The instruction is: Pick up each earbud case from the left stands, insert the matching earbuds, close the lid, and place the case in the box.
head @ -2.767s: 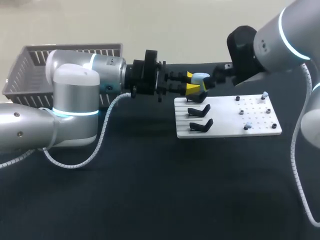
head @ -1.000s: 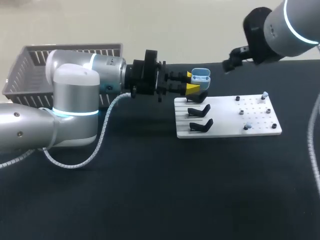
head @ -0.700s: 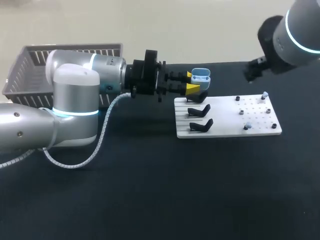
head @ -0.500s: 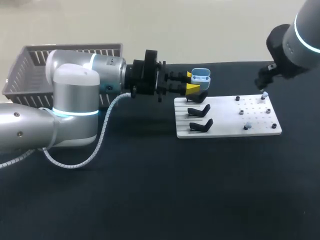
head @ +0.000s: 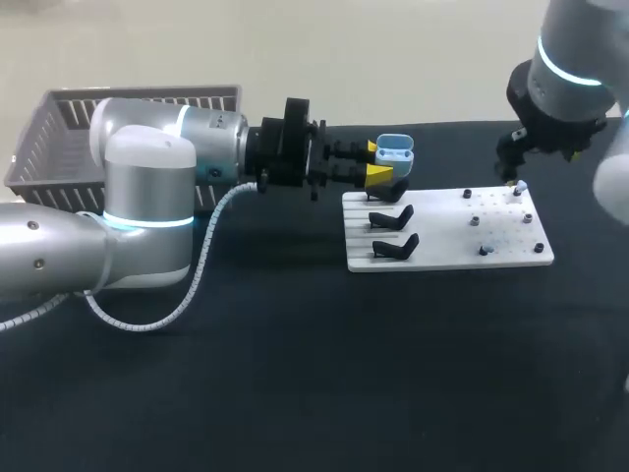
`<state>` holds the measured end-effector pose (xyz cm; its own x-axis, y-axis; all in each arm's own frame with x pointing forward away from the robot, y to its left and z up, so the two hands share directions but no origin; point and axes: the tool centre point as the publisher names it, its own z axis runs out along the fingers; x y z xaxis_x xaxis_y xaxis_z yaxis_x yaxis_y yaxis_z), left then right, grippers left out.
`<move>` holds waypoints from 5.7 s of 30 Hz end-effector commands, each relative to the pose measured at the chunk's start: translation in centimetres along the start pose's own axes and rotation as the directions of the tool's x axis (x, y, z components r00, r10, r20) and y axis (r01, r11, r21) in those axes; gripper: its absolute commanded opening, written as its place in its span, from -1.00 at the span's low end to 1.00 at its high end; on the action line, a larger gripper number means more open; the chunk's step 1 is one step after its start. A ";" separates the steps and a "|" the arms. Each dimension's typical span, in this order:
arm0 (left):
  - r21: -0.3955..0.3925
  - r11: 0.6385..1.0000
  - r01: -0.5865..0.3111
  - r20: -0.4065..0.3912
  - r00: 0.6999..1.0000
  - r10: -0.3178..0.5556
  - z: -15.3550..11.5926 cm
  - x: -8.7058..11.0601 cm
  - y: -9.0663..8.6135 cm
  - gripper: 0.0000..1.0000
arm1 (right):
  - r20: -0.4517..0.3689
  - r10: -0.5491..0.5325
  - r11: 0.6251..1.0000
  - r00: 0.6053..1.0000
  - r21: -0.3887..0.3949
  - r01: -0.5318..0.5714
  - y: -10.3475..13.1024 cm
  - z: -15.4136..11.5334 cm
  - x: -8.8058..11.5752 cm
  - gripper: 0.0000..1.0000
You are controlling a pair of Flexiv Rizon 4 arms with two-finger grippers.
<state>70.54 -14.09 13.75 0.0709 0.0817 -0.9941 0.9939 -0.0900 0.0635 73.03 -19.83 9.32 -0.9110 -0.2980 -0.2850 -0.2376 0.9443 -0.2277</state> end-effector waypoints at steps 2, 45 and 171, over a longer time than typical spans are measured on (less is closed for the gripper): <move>-0.001 1.000 -0.001 0.002 1.000 0.001 0.0 0.1 0.0 -1.00 | -0.036 0.032 0.999 0.999 -0.019 -0.033 0.6 1.2 -1.1 1.00; -0.001 1.000 -0.001 0.002 1.000 0.001 0.0 0.1 0.0 -1.00 | -0.112 -0.021 0.999 0.994 -0.052 0.015 1.1 6.4 -1.1 -0.15; -0.001 1.000 -0.001 0.002 1.000 0.001 0.0 0.1 0.0 -1.00 | -0.174 0.444 0.893 0.879 0.014 -0.449 13.6 -16.3 0.3 -1.00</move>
<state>70.54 -14.09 13.75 0.0709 0.0818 -0.9941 0.9939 -0.0899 0.0635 64.09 -4.75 21.33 -0.9654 0.1816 -0.1873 0.2008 0.9756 -0.0890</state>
